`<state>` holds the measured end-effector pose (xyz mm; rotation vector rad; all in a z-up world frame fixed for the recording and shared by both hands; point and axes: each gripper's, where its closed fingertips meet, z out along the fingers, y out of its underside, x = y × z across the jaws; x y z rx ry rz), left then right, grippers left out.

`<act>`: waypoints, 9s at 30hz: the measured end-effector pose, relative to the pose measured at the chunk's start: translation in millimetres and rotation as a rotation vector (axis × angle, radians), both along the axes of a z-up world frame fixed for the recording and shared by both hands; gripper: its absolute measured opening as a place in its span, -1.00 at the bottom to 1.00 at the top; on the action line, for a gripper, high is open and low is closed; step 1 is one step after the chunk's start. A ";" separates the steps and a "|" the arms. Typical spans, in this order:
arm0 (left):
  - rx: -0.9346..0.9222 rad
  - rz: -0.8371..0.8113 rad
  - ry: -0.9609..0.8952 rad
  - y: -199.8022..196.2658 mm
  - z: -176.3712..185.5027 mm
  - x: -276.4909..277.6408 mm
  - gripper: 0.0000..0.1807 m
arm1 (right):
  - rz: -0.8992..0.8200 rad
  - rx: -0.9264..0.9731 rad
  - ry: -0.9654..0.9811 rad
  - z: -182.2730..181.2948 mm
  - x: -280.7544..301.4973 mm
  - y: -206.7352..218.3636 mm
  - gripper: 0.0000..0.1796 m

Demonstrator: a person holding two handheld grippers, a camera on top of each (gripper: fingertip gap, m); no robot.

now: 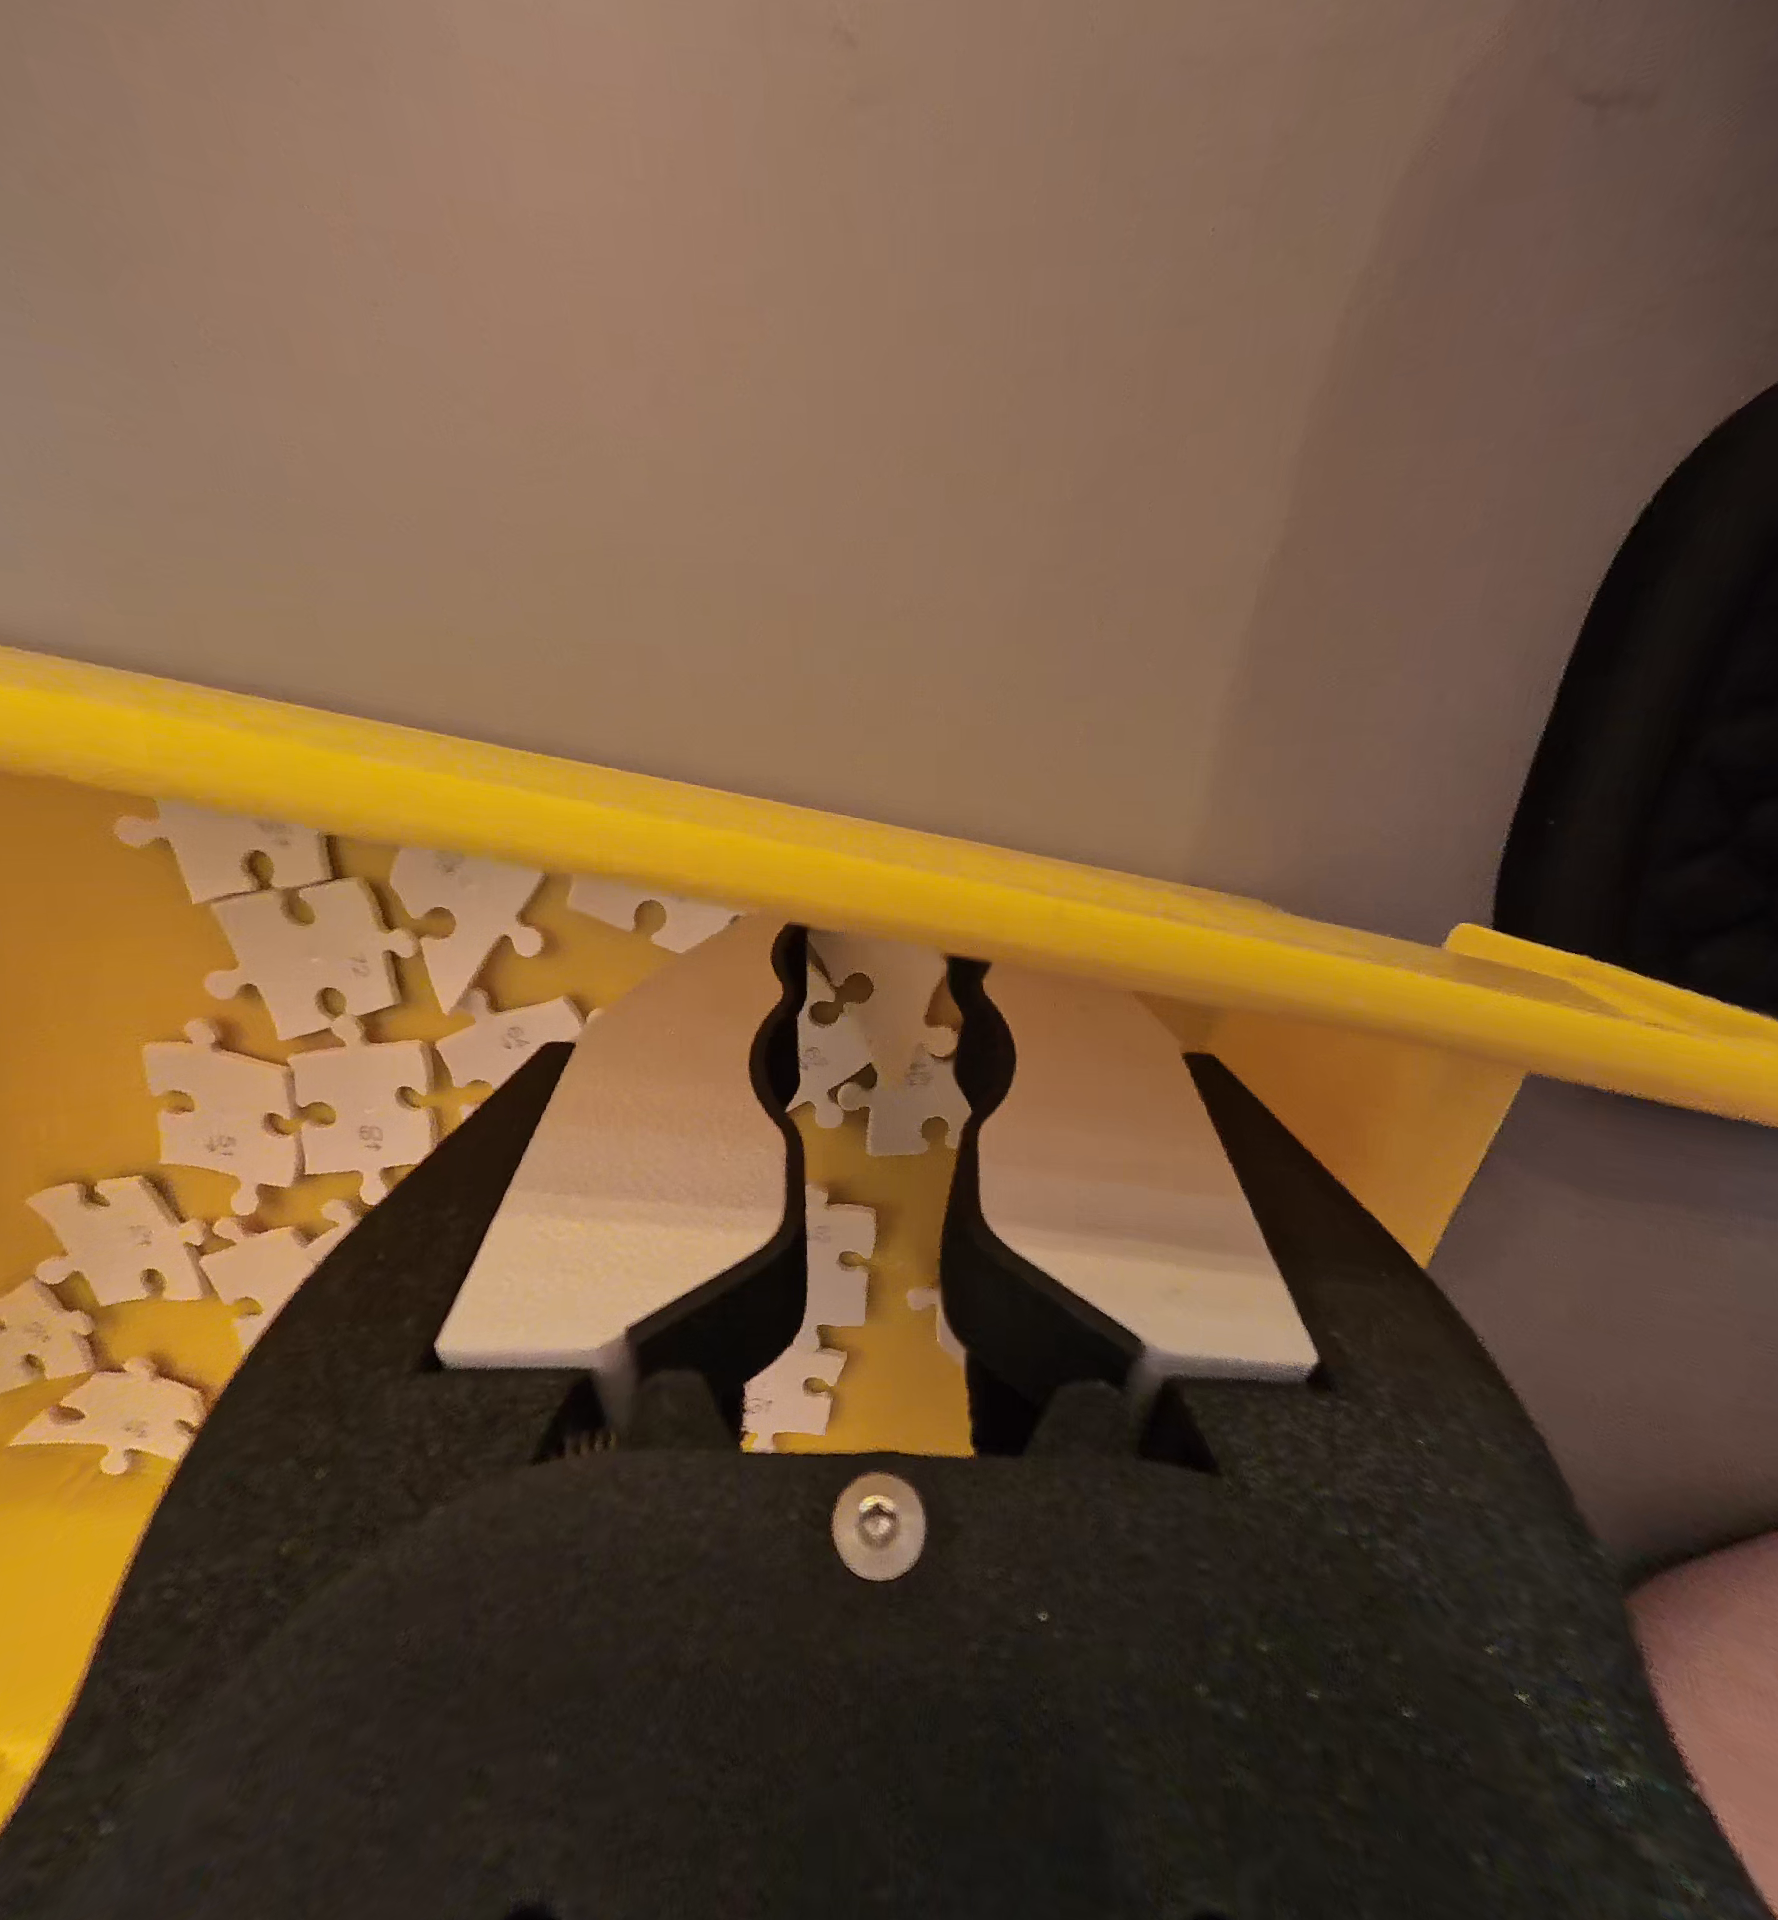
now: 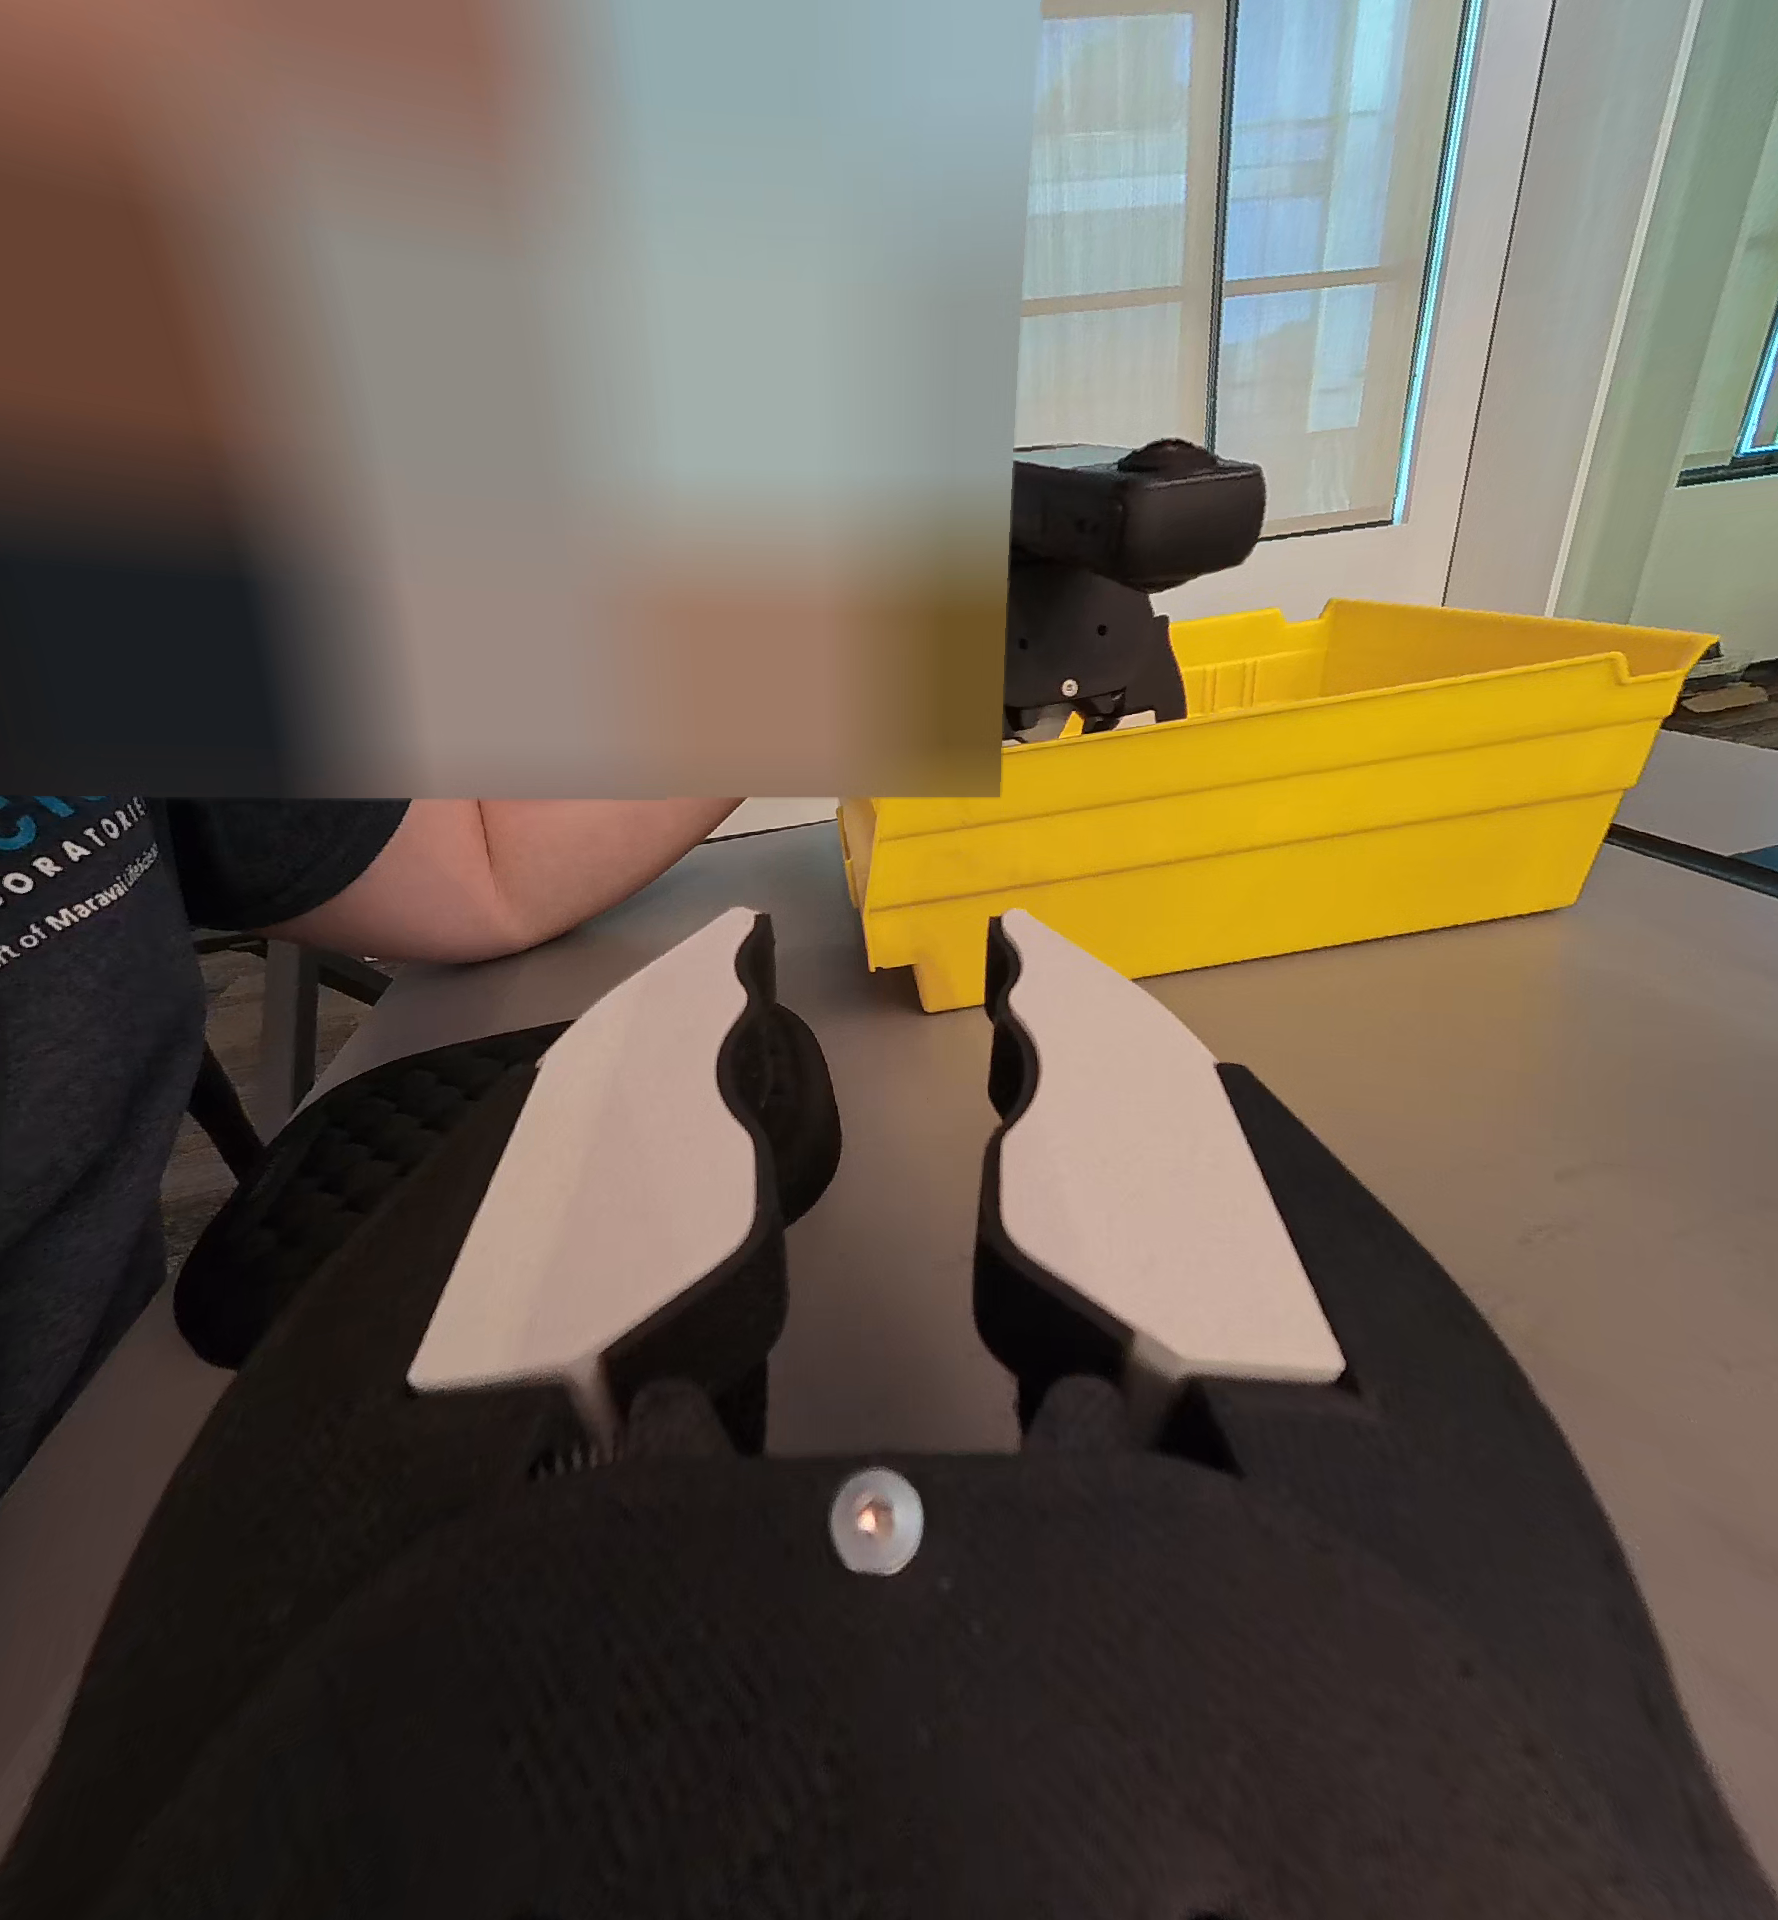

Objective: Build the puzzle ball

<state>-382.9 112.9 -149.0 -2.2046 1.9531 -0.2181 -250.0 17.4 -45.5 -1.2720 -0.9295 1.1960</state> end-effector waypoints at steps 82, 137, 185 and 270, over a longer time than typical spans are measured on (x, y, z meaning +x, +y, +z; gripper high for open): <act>0.144 -0.086 -0.231 -77.4 2.8 222.7 -0.70 | -0.405 0.048 0.048 14.1 173.7 -69.8 -0.56; 0.098 0.019 0.129 97.8 -5.0 158.4 -0.72 | -0.334 0.047 0.070 17.4 167.1 -79.7 -0.56; 0.207 0.103 0.083 53.0 55.0 -81.4 -0.62 | -0.480 0.085 -0.063 -1.7 152.6 -44.8 -0.58; 0.201 0.065 0.093 137.0 25.7 -72.6 -0.57 | -0.457 -0.012 -0.036 -5.2 154.1 -35.2 -0.57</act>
